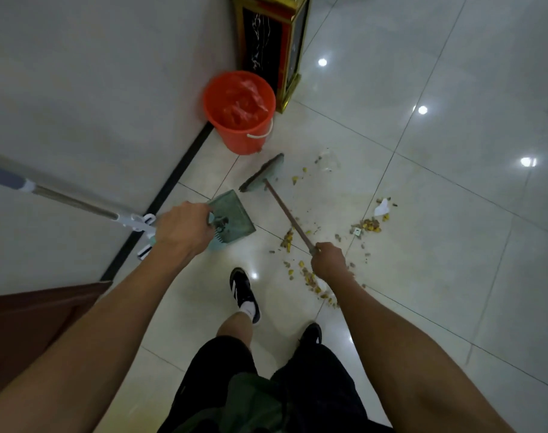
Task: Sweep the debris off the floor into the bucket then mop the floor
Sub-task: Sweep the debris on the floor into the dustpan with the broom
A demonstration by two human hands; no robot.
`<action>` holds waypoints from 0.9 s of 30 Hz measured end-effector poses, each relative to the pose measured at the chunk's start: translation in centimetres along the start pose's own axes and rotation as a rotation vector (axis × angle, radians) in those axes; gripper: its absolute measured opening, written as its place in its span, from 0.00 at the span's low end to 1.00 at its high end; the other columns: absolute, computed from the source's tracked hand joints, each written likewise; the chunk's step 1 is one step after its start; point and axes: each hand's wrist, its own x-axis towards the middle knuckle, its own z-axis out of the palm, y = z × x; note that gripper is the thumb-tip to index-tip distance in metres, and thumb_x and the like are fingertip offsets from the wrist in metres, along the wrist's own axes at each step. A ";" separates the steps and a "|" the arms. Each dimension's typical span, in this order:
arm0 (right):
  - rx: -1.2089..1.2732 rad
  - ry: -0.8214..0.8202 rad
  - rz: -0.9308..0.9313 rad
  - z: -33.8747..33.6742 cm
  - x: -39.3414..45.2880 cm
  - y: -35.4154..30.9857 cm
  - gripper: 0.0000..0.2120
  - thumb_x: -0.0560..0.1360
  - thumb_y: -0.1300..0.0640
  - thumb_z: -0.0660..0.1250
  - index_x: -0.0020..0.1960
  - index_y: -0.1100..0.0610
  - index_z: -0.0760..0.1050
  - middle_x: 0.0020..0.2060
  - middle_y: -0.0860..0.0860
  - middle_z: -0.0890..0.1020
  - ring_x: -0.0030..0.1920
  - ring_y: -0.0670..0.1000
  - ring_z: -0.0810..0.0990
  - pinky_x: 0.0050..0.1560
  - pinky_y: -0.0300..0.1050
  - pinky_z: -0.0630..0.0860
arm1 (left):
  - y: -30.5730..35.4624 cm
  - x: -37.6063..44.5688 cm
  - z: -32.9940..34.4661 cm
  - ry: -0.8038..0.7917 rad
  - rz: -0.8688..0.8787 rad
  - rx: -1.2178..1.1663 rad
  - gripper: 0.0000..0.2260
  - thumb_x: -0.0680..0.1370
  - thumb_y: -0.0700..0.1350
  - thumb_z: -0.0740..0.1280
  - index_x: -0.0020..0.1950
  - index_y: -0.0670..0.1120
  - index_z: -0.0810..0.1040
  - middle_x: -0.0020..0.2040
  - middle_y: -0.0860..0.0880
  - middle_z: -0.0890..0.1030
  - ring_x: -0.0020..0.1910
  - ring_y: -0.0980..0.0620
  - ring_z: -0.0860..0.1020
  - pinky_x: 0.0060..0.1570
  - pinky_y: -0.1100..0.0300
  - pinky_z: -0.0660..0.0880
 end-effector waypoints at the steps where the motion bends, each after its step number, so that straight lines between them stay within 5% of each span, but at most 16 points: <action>1: 0.058 -0.023 0.019 0.4 0.8 -1.8 0.19 0.80 0.58 0.61 0.70 0.62 0.72 0.61 0.61 0.78 0.57 0.61 0.80 0.56 0.50 0.79 | -0.7 1.0 0.0 -0.008 0.014 -0.001 0.06 0.75 0.44 0.63 0.48 0.49 0.80 0.43 0.44 0.82 0.41 0.41 0.81 0.41 0.51 0.79; 5: 0.100 -0.129 0.049 1.4 3.2 -6.9 0.21 0.81 0.59 0.61 0.72 0.64 0.67 0.64 0.63 0.76 0.60 0.63 0.78 0.60 0.56 0.78 | -2.6 4.4 0.3 -0.033 0.086 0.019 0.05 0.77 0.46 0.64 0.48 0.50 0.80 0.44 0.45 0.81 0.42 0.41 0.81 0.39 0.54 0.76; 10: -0.091 -0.145 0.046 1.6 3.6 -6.2 0.14 0.78 0.64 0.60 0.62 0.62 0.75 0.55 0.60 0.80 0.47 0.58 0.80 0.37 0.42 0.75 | -2.8 6.8 0.2 -0.069 0.165 0.076 0.05 0.76 0.44 0.65 0.47 0.51 0.80 0.43 0.45 0.81 0.41 0.41 0.81 0.36 0.56 0.70; 18: -0.023 -0.118 0.280 2.2 -2.9 3.7 0.18 0.77 0.66 0.59 0.64 0.61 0.76 0.50 0.61 0.80 0.49 0.61 0.83 0.49 0.54 0.83 | -0.2 6.8 -0.1 -0.094 0.242 0.146 0.04 0.73 0.42 0.65 0.45 0.49 0.78 0.45 0.45 0.81 0.43 0.42 0.80 0.38 0.57 0.69; 27: 0.168 -0.043 0.363 3.3 -10.3 12.4 0.17 0.80 0.61 0.60 0.68 0.59 0.75 0.54 0.60 0.79 0.52 0.61 0.81 0.53 0.52 0.81 | 4.6 2.9 -0.2 -0.088 0.354 0.247 0.06 0.73 0.43 0.66 0.49 0.49 0.79 0.43 0.47 0.79 0.41 0.44 0.78 0.38 0.57 0.69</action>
